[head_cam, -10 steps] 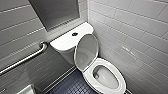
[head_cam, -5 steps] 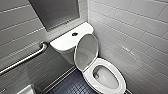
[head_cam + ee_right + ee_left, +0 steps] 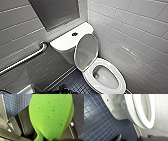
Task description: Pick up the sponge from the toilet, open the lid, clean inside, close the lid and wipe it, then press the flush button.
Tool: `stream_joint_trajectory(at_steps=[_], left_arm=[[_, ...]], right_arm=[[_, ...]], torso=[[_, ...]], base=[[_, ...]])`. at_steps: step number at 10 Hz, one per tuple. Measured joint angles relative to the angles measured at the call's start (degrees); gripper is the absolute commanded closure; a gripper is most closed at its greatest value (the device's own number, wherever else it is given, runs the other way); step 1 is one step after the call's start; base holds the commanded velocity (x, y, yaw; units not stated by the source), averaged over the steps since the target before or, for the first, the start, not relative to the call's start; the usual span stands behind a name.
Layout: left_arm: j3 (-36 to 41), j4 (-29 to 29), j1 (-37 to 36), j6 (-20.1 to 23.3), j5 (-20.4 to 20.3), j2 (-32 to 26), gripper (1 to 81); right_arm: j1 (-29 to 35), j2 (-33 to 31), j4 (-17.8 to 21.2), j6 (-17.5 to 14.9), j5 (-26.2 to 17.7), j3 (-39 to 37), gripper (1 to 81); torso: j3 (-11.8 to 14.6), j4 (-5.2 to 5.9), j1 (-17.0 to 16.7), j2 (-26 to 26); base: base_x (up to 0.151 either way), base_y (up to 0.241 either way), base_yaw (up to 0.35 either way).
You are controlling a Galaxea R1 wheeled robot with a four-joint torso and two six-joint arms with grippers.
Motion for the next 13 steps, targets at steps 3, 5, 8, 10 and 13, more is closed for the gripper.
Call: stream_joint_trajectory(at_steps=[3, 5, 8, 10, 13], left_arm=[[-0.1, -10.1, -3.4, -1.3, -0.6, -0.3, 1.0], [-1.1, -13.0, -6.9, -4.5, -2.4, -0.3, 1.0], [-2.3, -14.2, -12.1, -8.8, -3.4, -0.2, 1.0], [-2.8, -14.4, -14.6, -10.9, -3.8, -0.2, 1.0], [-3.6, -14.5, -17.0, -13.5, -3.7, -0.3, 1.0]], right_arm=[[0.0, 1.0, 0.0, 0.0, 0.0, -0.3, 81.1], [-0.1, 1.6, 0.0, 0.0, 0.0, -1.0, 81.1], [-0.1, 2.1, 0.0, 0.0, 0.0, -1.1, 81.1], [-0.1, 2.4, 0.0, 0.0, 0.0, -1.1, 81.1], [-0.1, 2.5, 0.0, 0.0, 0.0, -1.0, 81.1]], torso=[[0.0, 0.0, 0.0, 0.0], [0.0, 0.0, 0.0, 0.0], [0.0, 0.0, 0.0, 0.0], [0.0, 0.0, 0.0, 0.0], [0.0, 0.0, 0.0, 0.0]], base=[[0.0, 0.0, 0.0], [0.0, 0.0, 0.0], [0.0, 0.0, 0.0], [0.0, 0.0, 0.0], [0.0, 0.0, 0.0]])
